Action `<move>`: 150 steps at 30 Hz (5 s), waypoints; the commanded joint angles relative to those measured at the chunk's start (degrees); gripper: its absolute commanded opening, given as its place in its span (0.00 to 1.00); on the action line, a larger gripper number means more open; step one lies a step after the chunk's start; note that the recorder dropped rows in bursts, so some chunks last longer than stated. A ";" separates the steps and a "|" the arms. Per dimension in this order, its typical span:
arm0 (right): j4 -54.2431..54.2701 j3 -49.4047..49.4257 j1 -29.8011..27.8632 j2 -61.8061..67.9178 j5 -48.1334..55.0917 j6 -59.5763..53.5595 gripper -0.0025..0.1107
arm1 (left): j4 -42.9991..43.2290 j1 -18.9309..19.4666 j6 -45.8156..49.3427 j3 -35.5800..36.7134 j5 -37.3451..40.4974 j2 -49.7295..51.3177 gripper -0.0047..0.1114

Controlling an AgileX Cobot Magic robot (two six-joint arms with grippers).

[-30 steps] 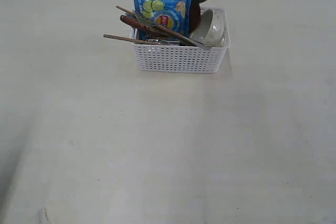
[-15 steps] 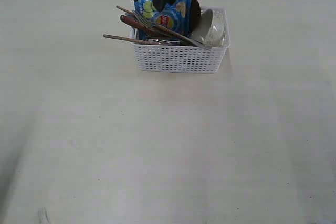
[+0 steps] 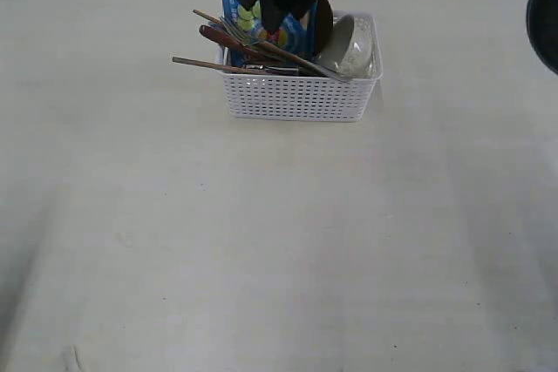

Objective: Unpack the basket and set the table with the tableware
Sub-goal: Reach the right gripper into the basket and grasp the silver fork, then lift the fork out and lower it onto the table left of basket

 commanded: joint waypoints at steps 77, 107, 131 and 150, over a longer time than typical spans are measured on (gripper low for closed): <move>-20.36 -0.46 33.70 5.16 -1.56 59.77 0.02 | 0.47 -0.29 -0.24 0.18 -0.61 -0.15 0.04; -16.72 33.87 32.05 -4.18 -38.60 82.18 0.02 | 0.47 -0.29 -0.24 0.18 -0.61 -0.15 0.04; -21.70 33.87 32.05 -2.27 -33.30 87.66 0.02 | 0.47 -0.29 -0.24 0.18 -0.61 -0.15 0.04; -21.61 33.87 32.21 -1.83 -34.90 85.40 0.38 | 0.47 -0.29 -0.24 0.18 -0.61 -0.15 0.04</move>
